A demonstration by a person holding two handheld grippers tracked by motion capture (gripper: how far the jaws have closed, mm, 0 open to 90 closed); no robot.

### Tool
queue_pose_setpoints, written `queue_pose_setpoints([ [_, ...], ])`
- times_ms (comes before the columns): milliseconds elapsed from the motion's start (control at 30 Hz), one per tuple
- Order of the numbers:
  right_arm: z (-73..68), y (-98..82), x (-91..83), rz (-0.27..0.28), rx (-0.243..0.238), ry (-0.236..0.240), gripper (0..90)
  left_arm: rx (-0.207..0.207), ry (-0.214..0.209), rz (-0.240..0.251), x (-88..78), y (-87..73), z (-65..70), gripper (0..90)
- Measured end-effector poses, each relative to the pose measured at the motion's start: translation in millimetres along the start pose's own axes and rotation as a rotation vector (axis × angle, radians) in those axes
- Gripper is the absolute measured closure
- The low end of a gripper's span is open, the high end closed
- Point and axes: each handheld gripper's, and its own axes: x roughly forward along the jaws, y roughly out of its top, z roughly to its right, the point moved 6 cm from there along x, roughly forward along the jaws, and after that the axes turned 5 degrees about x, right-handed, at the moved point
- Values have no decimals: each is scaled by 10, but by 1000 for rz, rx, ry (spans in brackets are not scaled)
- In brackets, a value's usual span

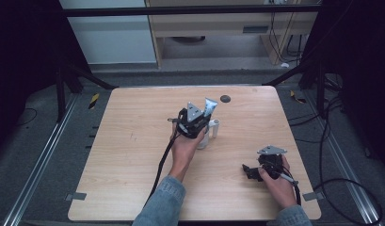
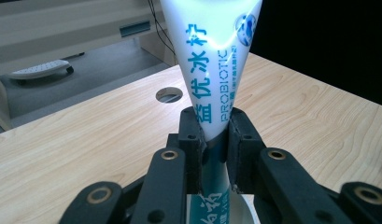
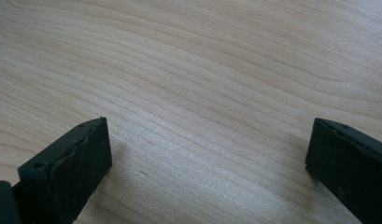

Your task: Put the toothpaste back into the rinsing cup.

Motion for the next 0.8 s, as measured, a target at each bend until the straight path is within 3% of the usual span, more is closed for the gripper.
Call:
queue_pose_setpoints([
  [800,-1,-1,0,-1,2,-1,5,-11,15,-34,24,-132,-41,775],
])
